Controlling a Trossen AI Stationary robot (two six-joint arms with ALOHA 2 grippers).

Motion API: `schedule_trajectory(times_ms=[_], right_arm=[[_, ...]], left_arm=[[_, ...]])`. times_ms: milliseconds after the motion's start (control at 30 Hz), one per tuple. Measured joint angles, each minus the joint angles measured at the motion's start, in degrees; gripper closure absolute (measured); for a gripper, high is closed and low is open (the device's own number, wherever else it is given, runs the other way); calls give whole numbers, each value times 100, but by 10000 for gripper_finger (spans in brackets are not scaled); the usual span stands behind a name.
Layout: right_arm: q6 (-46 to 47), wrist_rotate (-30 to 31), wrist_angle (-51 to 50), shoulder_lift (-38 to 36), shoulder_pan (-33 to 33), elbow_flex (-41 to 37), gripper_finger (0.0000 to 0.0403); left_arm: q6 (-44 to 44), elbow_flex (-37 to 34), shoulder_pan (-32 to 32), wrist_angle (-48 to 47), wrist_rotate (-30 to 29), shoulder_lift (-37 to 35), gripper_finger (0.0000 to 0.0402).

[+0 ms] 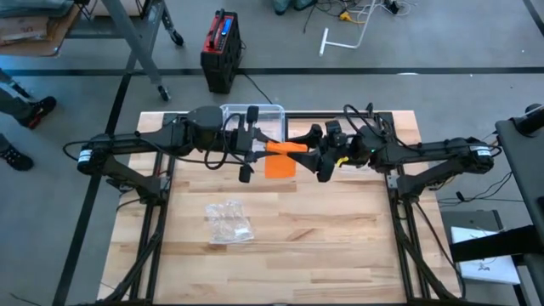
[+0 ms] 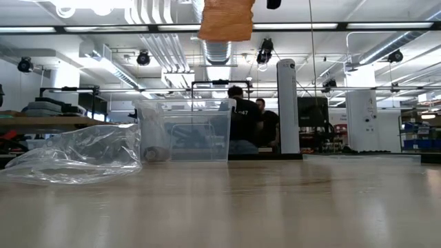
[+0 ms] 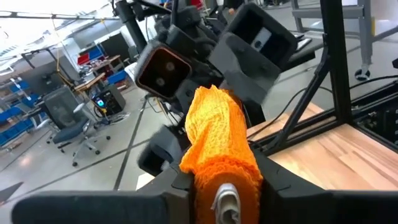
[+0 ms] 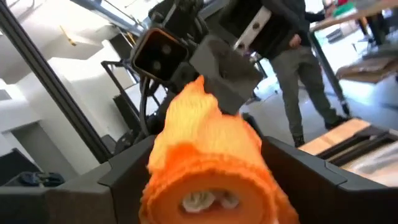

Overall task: Roll bandage
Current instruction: Roll the orange bandage

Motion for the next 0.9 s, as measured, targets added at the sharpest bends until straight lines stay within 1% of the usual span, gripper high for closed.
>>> schedule_trajectory(times_ms=[200, 367, 500, 600, 700, 800, 900], right_arm=[[-127, -5, -24, 20, -44, 148, 124], [187, -25, -284, 169, -43, 328, 124], [212, -21, -285, 227, -43, 350, 141], [189, 8, -269, 229, -45, 350, 170], [33, 17, -262, 229, -45, 350, 211], [-482, 15, -342, 229, -45, 350, 258], [-1215, 7, -371, 227, -45, 353, 298]], left_arm=[[93, -2, -3, -40, 0, -1, 335], [290, -2, -3, -25, -9, 10, 326], [383, -4, -5, -1, -290, 10, 328], [382, -4, -5, 1, -343, 12, 329], [383, -4, -11, 8, -341, 12, 316], [353, -4, -12, -6, -367, 12, 291], [2, -4, -12, -61, -424, -19, 257]])
